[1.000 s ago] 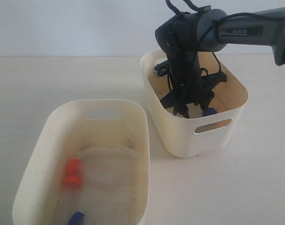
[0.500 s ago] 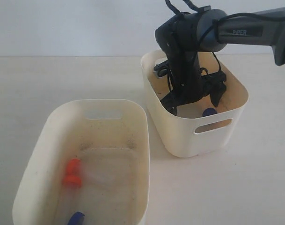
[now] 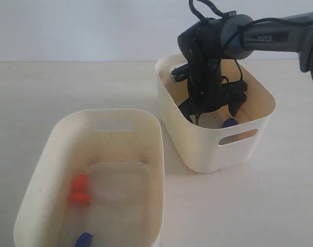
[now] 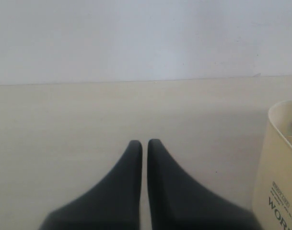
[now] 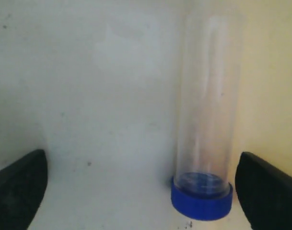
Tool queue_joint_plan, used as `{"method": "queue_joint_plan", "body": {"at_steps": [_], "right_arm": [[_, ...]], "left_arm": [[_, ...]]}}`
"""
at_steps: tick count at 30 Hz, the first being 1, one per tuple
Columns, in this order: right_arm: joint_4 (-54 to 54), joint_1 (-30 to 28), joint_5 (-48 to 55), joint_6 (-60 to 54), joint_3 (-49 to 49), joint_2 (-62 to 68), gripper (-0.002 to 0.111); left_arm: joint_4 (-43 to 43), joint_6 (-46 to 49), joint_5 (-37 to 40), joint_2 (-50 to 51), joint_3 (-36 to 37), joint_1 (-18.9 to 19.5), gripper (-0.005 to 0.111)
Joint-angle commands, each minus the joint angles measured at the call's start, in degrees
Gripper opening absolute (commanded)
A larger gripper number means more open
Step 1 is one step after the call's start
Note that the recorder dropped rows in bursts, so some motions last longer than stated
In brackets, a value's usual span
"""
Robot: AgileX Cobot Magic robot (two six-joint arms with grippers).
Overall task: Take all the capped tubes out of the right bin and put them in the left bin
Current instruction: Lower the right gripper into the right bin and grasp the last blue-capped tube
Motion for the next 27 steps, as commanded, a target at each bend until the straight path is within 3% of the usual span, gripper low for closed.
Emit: {"method": "queue_joint_plan", "body": {"at_steps": [1,3,5,7,9,11,13,27], "right_arm": [[0.4,-0.6,0.9,-2.0,0.1,3.6,0.105],[2.5,-0.6,1.0,-3.4,0.1,4.6,0.104],[6.0,-0.6,0.6,-5.9,0.1,4.9,0.095],[8.5,-0.6,0.5,-6.6,0.1,4.9,0.071],[8.6,-0.6,0.5,-6.4,0.1,4.9,0.03],[8.6,-0.6,0.8,-6.4,0.1,4.9,0.01],[8.6,-0.6,1.0,-6.6,0.1,4.9,0.0],[8.7,-0.6,5.7,-7.0,0.1,-2.2,0.0]], "left_arm": [[0.1,-0.5,-0.3,-0.2,-0.2,0.0,0.004],[0.1,-0.5,-0.3,-0.2,-0.2,0.0,0.004],[0.1,-0.5,-0.3,-0.2,-0.2,0.0,0.004],[0.1,-0.5,-0.3,-0.2,-0.2,0.0,0.004],[0.1,-0.5,-0.3,-0.2,-0.2,0.0,0.004],[0.1,-0.5,-0.3,-0.2,-0.2,0.0,0.004],[0.1,-0.5,-0.3,-0.2,-0.2,0.0,0.004],[0.1,-0.5,-0.3,-0.2,-0.2,0.0,0.004]]}}
